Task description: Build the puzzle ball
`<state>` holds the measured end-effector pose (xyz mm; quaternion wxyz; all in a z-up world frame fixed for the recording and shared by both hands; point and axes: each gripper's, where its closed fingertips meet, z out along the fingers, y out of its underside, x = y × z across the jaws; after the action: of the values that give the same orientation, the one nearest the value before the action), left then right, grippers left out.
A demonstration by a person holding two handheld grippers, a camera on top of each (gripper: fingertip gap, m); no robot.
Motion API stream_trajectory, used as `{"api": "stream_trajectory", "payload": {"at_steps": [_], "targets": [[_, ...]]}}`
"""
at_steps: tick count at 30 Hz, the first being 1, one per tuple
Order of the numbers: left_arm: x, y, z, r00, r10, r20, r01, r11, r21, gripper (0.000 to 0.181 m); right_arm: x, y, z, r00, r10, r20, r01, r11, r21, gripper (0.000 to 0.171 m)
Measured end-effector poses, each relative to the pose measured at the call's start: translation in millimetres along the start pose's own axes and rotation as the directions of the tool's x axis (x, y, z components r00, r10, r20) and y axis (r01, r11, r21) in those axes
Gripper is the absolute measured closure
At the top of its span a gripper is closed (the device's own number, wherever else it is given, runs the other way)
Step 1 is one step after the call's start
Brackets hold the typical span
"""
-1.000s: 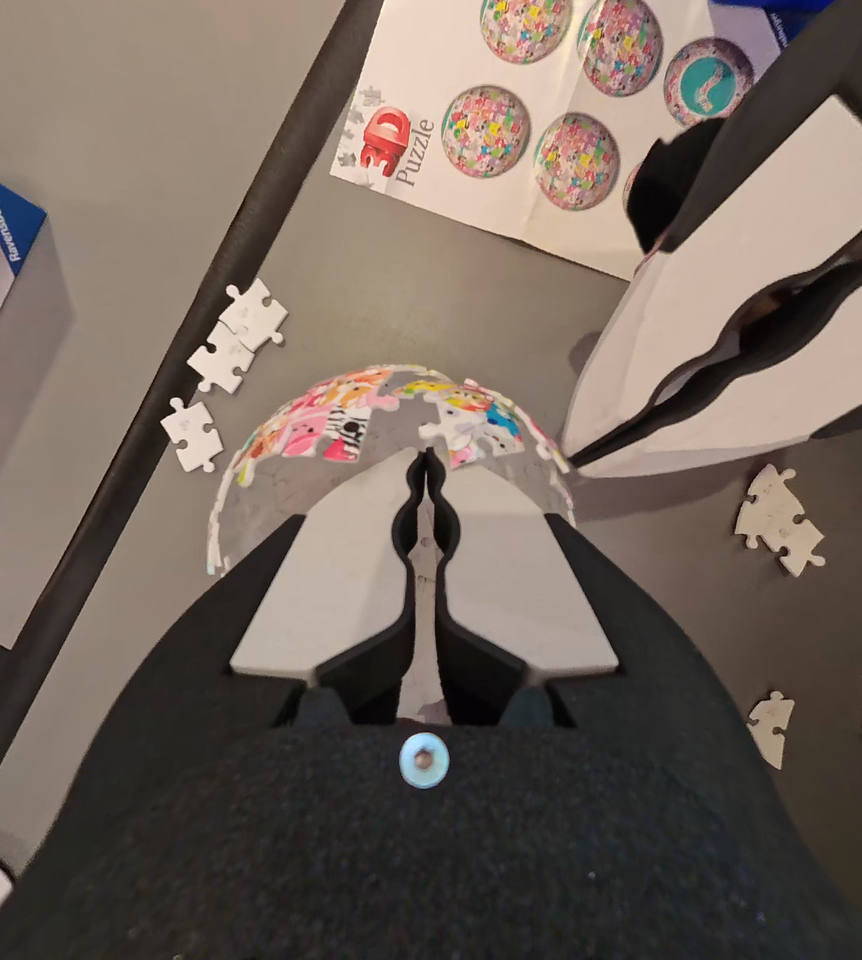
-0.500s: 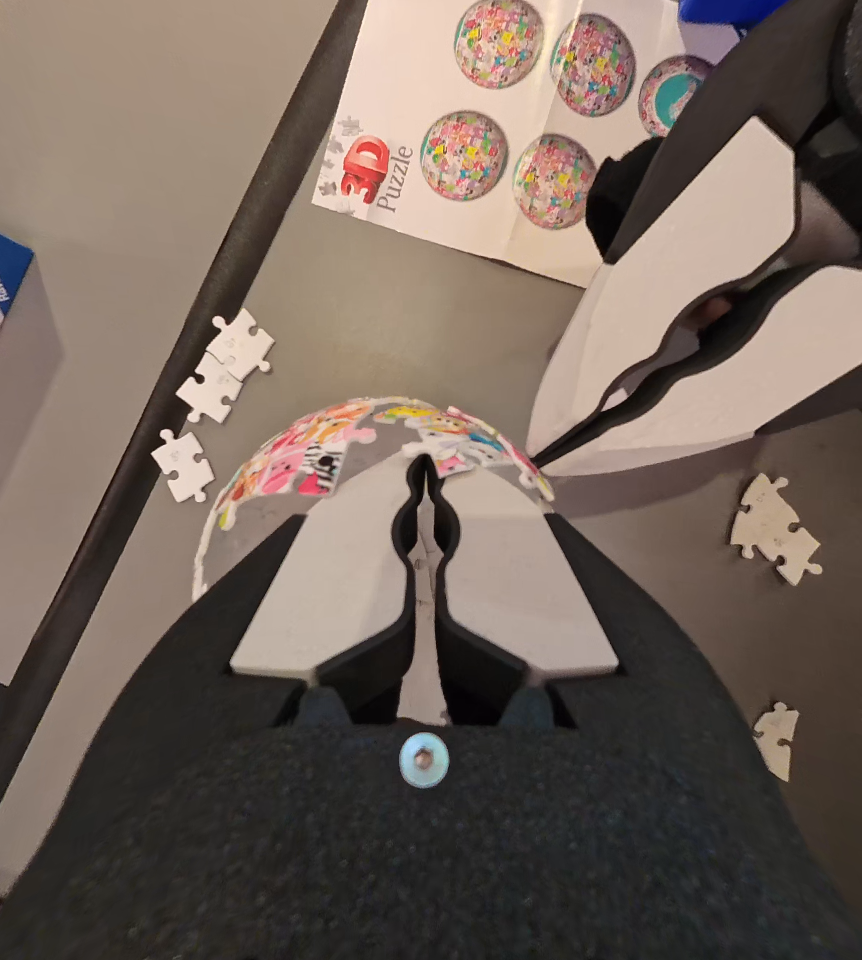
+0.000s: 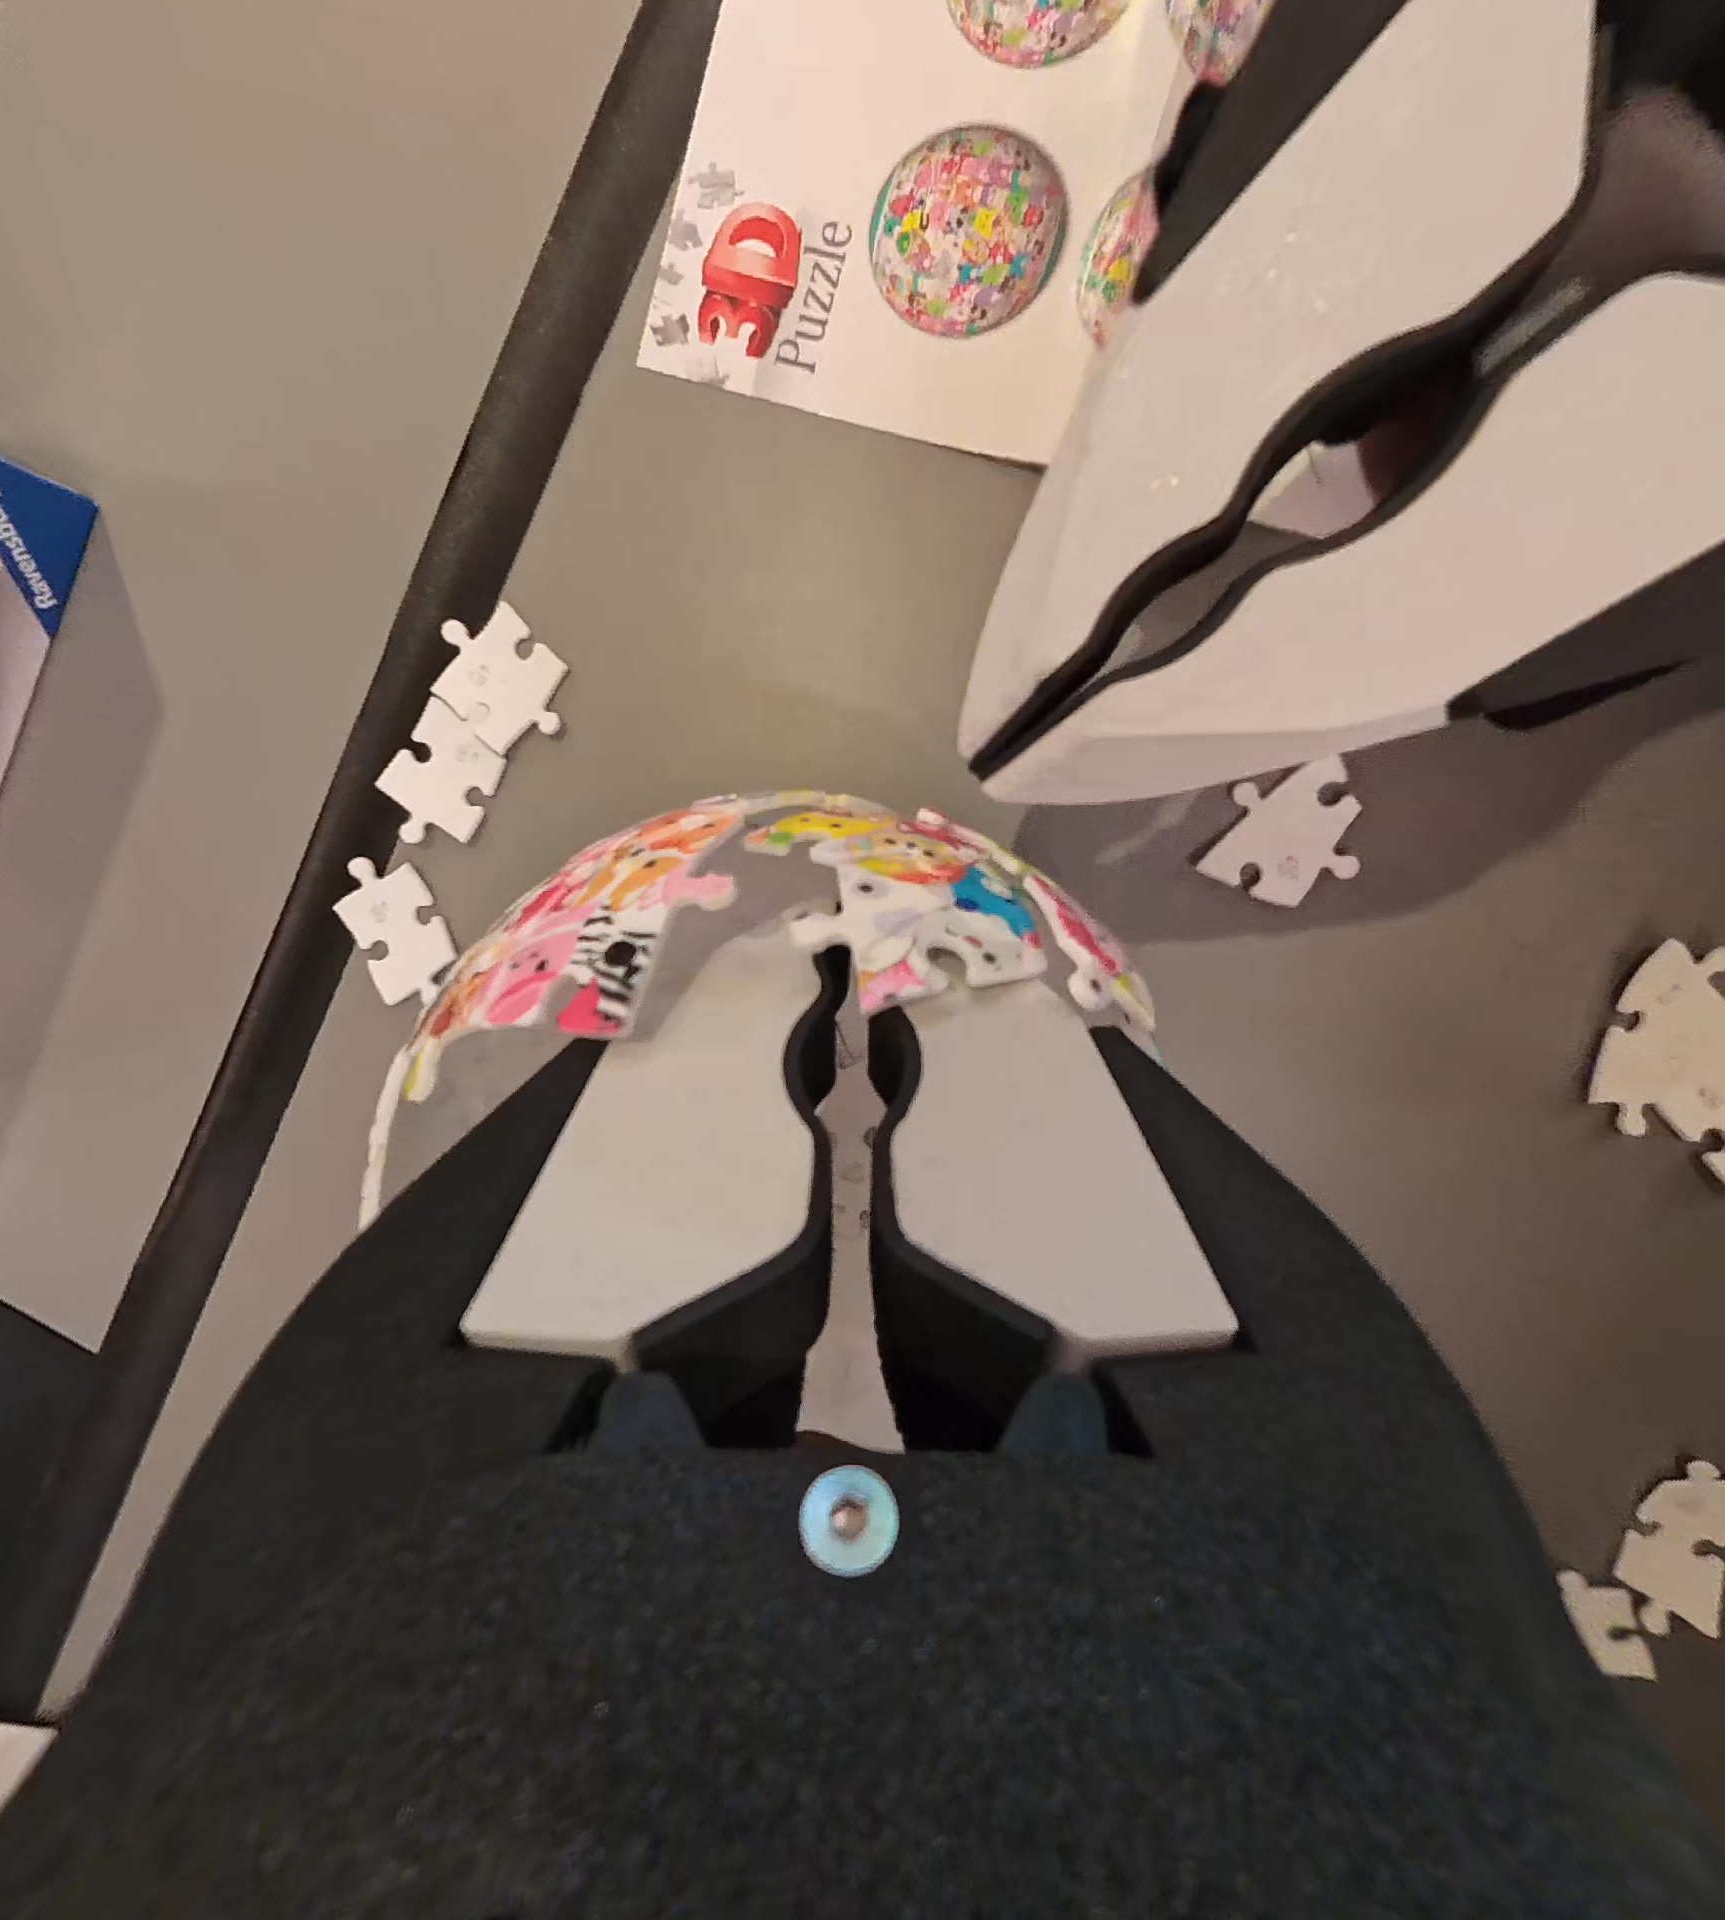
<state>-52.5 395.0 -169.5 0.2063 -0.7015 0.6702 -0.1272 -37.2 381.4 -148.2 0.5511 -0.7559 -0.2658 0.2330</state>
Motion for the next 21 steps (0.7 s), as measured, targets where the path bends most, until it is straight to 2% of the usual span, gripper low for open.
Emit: {"api": "stream_trajectory", "payload": {"at_steps": [21], "targets": [[-0.5,-4.6,2.9,1.0,0.008,-0.012,-0.007,0.999,0.041,0.181,0.2,-7.9,7.9,1.0,-0.018,0.025,0.018,1.0,0.002,0.171]]}}
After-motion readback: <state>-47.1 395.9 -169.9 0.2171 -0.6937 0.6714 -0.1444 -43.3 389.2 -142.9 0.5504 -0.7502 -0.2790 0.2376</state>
